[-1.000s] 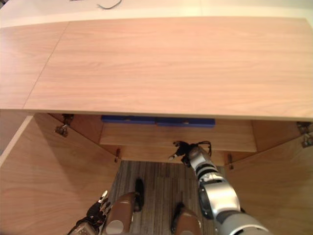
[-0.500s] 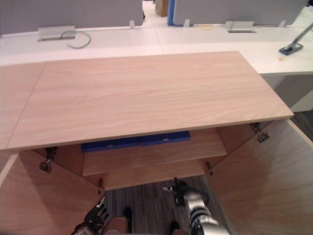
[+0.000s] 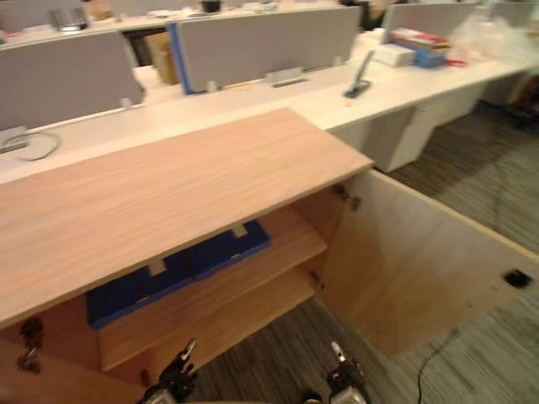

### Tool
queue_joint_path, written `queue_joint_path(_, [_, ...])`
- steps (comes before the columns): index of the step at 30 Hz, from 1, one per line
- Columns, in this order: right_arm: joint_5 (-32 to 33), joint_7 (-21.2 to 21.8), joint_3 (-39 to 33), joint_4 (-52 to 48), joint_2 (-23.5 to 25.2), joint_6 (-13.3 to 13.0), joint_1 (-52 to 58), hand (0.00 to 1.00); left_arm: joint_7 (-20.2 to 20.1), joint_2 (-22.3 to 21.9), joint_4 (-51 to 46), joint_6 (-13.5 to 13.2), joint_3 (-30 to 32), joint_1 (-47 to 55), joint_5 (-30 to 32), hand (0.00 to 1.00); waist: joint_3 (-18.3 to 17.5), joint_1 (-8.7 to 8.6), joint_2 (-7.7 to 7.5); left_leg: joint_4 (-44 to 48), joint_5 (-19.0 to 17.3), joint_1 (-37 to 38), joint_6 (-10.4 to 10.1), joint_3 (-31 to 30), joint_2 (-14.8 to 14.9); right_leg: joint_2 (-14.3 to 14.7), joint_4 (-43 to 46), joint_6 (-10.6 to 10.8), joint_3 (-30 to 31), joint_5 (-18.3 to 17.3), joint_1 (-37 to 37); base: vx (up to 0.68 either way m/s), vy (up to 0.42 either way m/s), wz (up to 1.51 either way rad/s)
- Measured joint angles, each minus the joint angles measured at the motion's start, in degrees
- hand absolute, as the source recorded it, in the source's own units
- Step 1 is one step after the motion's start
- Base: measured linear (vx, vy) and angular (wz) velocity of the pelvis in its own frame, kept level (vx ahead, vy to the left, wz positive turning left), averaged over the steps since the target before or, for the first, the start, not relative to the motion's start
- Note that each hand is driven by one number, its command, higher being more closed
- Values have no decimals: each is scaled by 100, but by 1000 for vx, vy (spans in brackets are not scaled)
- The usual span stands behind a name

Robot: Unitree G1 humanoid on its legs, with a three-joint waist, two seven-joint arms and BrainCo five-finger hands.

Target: Walk over to the cabinet, pick up the folder, carry it to the office cabinet, place the folder inside the office cabinet, then close the office cabinet door

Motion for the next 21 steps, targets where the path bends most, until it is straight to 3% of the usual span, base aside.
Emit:
queue_joint_path(4, [448, -110, -99, -84, -48, -67, 118, 0, 2, -15, -16, -20, -3, 35, -121, 0, -81, -14, 46, -22, -69, 87, -91, 333, 119, -77, -30, 46, -531, 25, 23, 18, -5, -46])
queue_joint_path(7, [749, -185, -535, -95, 0, -73, 120, 0, 2, -4, -96, -30, -8, 114, -273, 0, -136, 2, 39, 5, -152, 127, -207, 409, 120, -67, -289, 516, -543, 404, 60, 78, -7, -19])
queue_joint_path(9, [956, -238, -857, -51, -8, -79, 111, 0, 2, 57, -112, -39, -46, 273, -437, 0, -250, 13, 51, 89, -275, 121, -260, 487, 167, 98, -872, 811, -491, 951, 268, 143, -43, -30])
queue_joint_path(11, [1102, -259, -1133, 177, -89, -103, -19, 0, 13, 158, -56, -32, -123, 340, -518, 0, -278, 18, 67, 284, -351, 59, -326, 465, 225, 254, -1378, 849, -348, 1212, 469, 139, -83, -40])
queue_joint_path(18, [1281, -399, -1410, 619, -456, -208, -289, 0, 130, 358, 226, -26, -120, 343, -927, 0, -236, 47, 85, 556, -698, 267, -145, 214, 245, 296, -1368, 851, 128, 1216, 525, 83, -1, -34])
queue_joint_path(21, [1253, -481, -1412, 431, -521, -241, -307, 0, 145, 404, 219, -25, -213, 385, -1080, 0, -230, 7, 79, 627, -906, 275, -211, 81, 190, 240, -1374, 852, 205, 1217, 516, 1, 77, -13])
